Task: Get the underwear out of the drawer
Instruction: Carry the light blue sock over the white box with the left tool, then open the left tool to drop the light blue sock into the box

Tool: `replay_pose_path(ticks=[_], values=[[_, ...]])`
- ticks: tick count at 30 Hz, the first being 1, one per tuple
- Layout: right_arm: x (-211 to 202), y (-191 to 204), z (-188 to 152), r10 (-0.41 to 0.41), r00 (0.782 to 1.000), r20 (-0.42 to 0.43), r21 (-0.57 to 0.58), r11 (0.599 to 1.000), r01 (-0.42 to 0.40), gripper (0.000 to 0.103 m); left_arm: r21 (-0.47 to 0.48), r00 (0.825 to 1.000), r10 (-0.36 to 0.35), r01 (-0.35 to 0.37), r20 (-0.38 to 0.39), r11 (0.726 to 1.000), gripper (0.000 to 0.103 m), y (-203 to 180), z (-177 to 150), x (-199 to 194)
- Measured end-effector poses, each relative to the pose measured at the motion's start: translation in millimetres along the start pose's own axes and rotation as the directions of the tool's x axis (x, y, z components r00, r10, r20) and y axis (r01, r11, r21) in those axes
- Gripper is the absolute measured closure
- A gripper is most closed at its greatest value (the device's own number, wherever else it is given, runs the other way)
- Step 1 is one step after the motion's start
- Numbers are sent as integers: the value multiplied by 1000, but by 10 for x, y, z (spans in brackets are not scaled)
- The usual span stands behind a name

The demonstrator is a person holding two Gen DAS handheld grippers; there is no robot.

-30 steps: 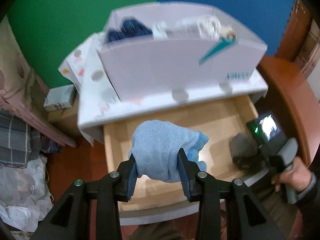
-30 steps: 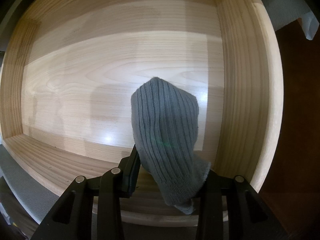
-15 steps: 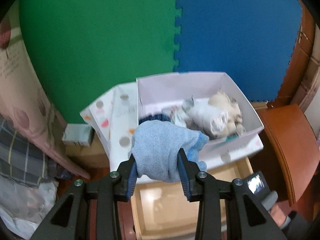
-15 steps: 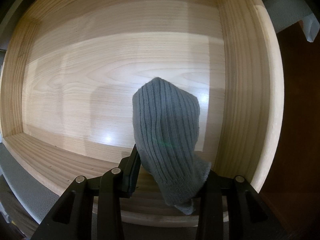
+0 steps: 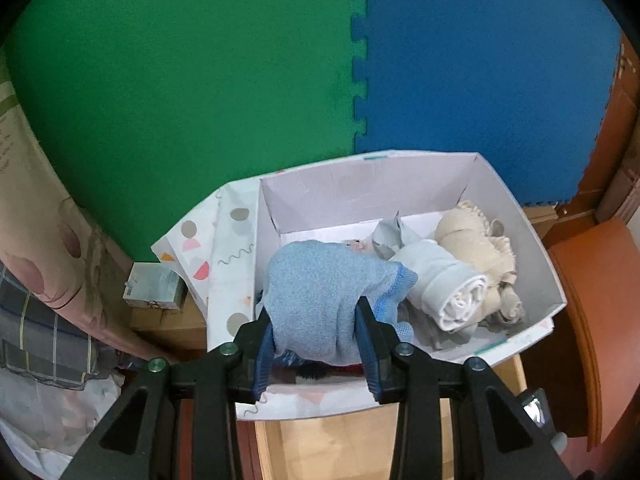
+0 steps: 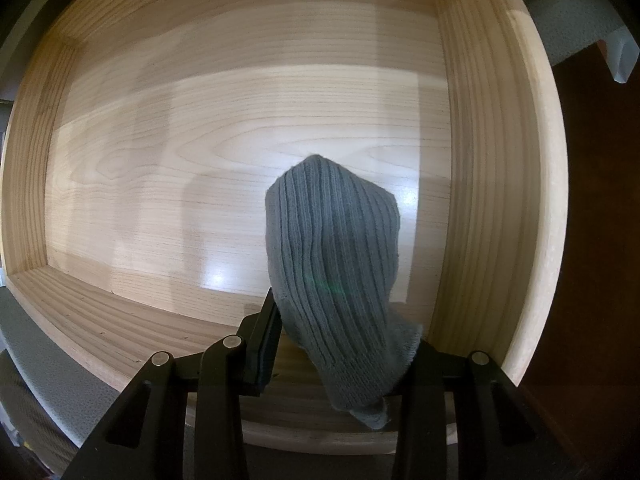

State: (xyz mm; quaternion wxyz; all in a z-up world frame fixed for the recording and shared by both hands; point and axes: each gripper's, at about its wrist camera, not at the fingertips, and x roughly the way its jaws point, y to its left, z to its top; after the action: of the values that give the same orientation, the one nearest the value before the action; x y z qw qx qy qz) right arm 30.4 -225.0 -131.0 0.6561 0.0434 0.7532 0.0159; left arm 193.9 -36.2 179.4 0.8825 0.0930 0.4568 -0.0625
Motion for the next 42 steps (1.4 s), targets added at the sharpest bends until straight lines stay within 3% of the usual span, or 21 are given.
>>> replay_pose_path(ticks=[3, 14, 18, 25, 29, 37, 42], values=[[0, 1, 2, 0, 1000, 1, 0, 1000, 0, 68, -4, 999, 6, -6, -41, 1000, 66, -48, 24, 212], [4, -22, 2, 5, 1000, 0, 1, 1000, -5, 68, 20, 996, 59, -58, -62, 998, 59, -141, -5, 573], [6, -21, 4, 5, 1000, 0, 2, 1000, -5, 68, 39, 996, 63, -61, -61, 997, 57, -164, -1, 551], [10, -31, 11, 5, 1000, 0, -1, 1000, -5, 68, 53, 992, 55, -50, -114, 997, 44, -177, -18, 570], [10, -31, 15, 5, 1000, 1, -1, 1000, -5, 68, 89, 992, 65, -55, -108, 995, 44, -211, -41, 514], [12, -30, 21, 5, 1000, 0, -3, 1000, -5, 68, 46, 996, 34, -30, -80, 999, 44, -117, 6, 318], [15, -30, 21, 4, 1000, 0, -3, 1000, -4, 69, 73, 997, 62, -59, -39, 996, 44, -94, 1, 130]])
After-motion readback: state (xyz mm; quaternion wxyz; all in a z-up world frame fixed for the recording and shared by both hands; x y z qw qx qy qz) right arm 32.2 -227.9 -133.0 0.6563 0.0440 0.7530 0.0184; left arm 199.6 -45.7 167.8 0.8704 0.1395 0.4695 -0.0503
